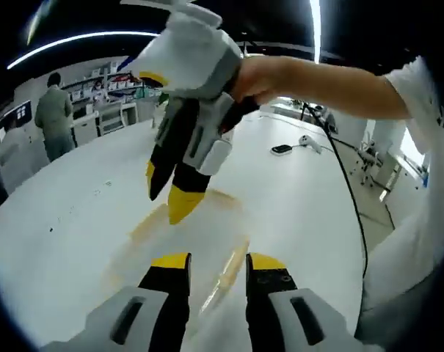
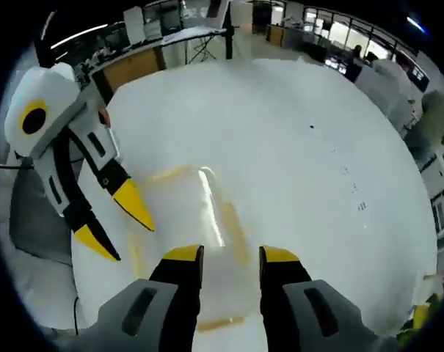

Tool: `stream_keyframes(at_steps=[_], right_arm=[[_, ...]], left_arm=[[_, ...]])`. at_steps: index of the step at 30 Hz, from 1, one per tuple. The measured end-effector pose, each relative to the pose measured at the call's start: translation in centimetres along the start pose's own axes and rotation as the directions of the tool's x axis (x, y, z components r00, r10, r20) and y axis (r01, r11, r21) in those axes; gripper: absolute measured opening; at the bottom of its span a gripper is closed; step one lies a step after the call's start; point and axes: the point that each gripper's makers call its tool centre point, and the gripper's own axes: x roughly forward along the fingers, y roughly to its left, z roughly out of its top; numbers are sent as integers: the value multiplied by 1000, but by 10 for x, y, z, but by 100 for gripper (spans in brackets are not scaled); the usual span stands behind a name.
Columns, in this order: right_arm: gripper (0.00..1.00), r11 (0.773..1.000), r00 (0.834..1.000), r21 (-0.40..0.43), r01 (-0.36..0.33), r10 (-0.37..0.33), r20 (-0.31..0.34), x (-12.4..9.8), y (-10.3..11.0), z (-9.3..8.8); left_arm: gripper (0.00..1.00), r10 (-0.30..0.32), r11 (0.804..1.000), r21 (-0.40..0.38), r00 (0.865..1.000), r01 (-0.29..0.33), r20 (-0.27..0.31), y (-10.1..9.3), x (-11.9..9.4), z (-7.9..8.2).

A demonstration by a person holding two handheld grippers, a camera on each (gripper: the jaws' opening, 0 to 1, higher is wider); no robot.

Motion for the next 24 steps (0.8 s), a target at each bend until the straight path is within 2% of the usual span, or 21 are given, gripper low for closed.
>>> stream_keyframes(at_steps=[3, 6, 8, 9, 10, 11, 13, 15, 16, 18, 21, 24], right_arm=[[36, 997, 994, -29, -77, 74, -80, 2, 8, -2], [36, 986, 984, -111, -126, 110, -140, 8, 11, 3], [37, 976, 969, -133, -172, 144, -199, 14, 9, 1], [37, 971, 960, -136, -195, 160, -232, 15, 14, -3], [34, 967, 953, -122, -225, 191, -237, 14, 20, 0], [36, 975, 958, -127, -182, 146, -248, 16, 7, 3], [38, 967, 948, -158, -198, 148, -282, 19, 2, 5], [35, 959, 932, -158, -236, 177, -315, 17, 10, 0], [35, 961, 934, -161, -227, 168, -317, 17, 10, -1], [35, 956, 925, -173, -238, 169, -340, 17, 13, -2], [36, 957, 913, -144, -253, 187, -362, 18, 14, -3], [36, 953, 907, -147, -263, 193, -374, 19, 16, -3]], left_arm=[[22, 8, 983, 184, 998, 3, -59, -2, 6, -2], [22, -7, 966, 255, 997, 27, -77, -9, 11, -1], [22, -14, 961, 274, 994, 42, -104, -11, 14, -5], [22, -17, 958, 282, 993, 49, -116, -12, 15, -7], [24, -11, 955, 292, 993, 46, -121, -11, 17, -8], [25, -10, 948, 316, 993, 46, -116, -10, 18, -6], [26, -13, 952, 301, 992, 50, -126, -8, 18, -6], [27, -17, 952, 301, 991, 56, -131, -7, 19, -7], [28, -18, 951, 304, 991, 58, -131, -8, 20, -8], [30, -15, 946, 320, 992, 55, -127, -8, 22, -9], [31, -11, 939, 340, 992, 53, -126, -8, 23, -9], [31, -9, 930, 363, 992, 54, -124, -8, 25, -10]])
